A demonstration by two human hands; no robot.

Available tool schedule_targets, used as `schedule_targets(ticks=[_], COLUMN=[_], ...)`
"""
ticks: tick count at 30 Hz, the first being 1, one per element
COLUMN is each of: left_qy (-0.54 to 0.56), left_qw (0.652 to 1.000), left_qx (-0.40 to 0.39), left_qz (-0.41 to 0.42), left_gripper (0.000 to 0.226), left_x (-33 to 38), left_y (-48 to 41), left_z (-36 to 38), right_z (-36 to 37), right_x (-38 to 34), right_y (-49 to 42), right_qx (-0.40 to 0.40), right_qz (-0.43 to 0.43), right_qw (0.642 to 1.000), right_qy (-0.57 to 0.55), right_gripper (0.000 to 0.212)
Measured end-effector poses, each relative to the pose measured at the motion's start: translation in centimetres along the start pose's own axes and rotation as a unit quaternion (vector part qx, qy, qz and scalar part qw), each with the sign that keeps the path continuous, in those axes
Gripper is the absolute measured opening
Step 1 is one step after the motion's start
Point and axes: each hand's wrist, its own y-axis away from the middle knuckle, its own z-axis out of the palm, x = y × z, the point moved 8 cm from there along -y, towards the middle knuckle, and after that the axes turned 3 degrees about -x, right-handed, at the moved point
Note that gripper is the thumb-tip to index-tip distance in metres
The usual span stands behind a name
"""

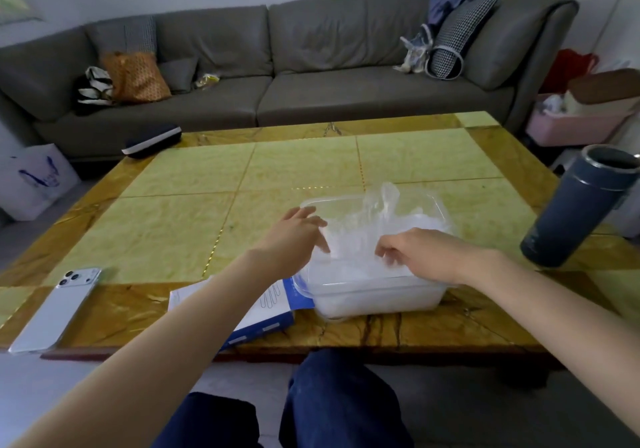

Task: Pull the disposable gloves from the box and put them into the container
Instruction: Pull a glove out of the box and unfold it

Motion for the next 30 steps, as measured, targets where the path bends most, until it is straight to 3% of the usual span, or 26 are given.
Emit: schedule_targets(ticks=[3, 5, 7, 9, 11, 17, 22, 25, 28, 30], left_qy=[0.006, 0.05, 0.051, 0.014, -0.022, 0.016, 0.011, -0.009, -0.071, -0.098], left_qw=[0.996, 0.995, 0.997, 0.99, 0.977, 0.96, 0.957, 0.963, 0.973, 0.981], left_qx=[0.081, 0.08, -0.004, -0.129, -0.207, -0.272, -0.282, -0.265, -0.221, -0.165], left_qz=[-0.023, -0.043, -0.049, -0.052, -0.054, -0.065, -0.067, -0.052, -0.019, -0.006], left_gripper=[0.057, 0.045, 0.035, 0.047, 0.058, 0.073, 0.08, 0.07, 0.05, 0.044], left_x=[0.7, 1.3, 2.2, 2.7, 2.5, 1.9, 2.1, 2.4, 2.7, 3.0], left_y=[-0.8, -1.7, -2.8, -3.5, -4.0, -5.5, -5.1, -4.9, -4.4, -4.2], left_z=[-1.8, -1.4, 0.9, 4.5, 6.9, 9.9, 9.9, 9.1, 7.5, 5.6], right_z=[-2.3, -3.1, -1.8, 0.8, 2.7, 4.8, 5.1, 4.5, 3.0, 1.0], right_x=[-0.5, -1.0, -1.0, 0.0, 1.6, 4.4, 4.1, 3.9, 3.5, 2.6], right_y=[0.0, -0.5, -1.6, -3.0, -3.9, -5.2, -5.2, -4.8, -4.4, -4.4], right_qx=[0.087, 0.135, 0.088, -0.01, -0.077, -0.14, -0.159, -0.147, -0.091, -0.009], right_qz=[0.007, -0.016, -0.02, 0.013, 0.051, 0.092, 0.101, 0.106, 0.14, 0.165], right_qw=[0.995, 0.989, 0.995, 1.0, 0.993, 0.983, 0.978, 0.98, 0.981, 0.98], right_qy=[-0.049, -0.062, -0.041, 0.026, 0.071, 0.079, 0.089, 0.087, 0.101, 0.107], right_gripper=[0.049, 0.036, 0.023, 0.031, 0.043, 0.055, 0.054, 0.041, 0.042, 0.04])
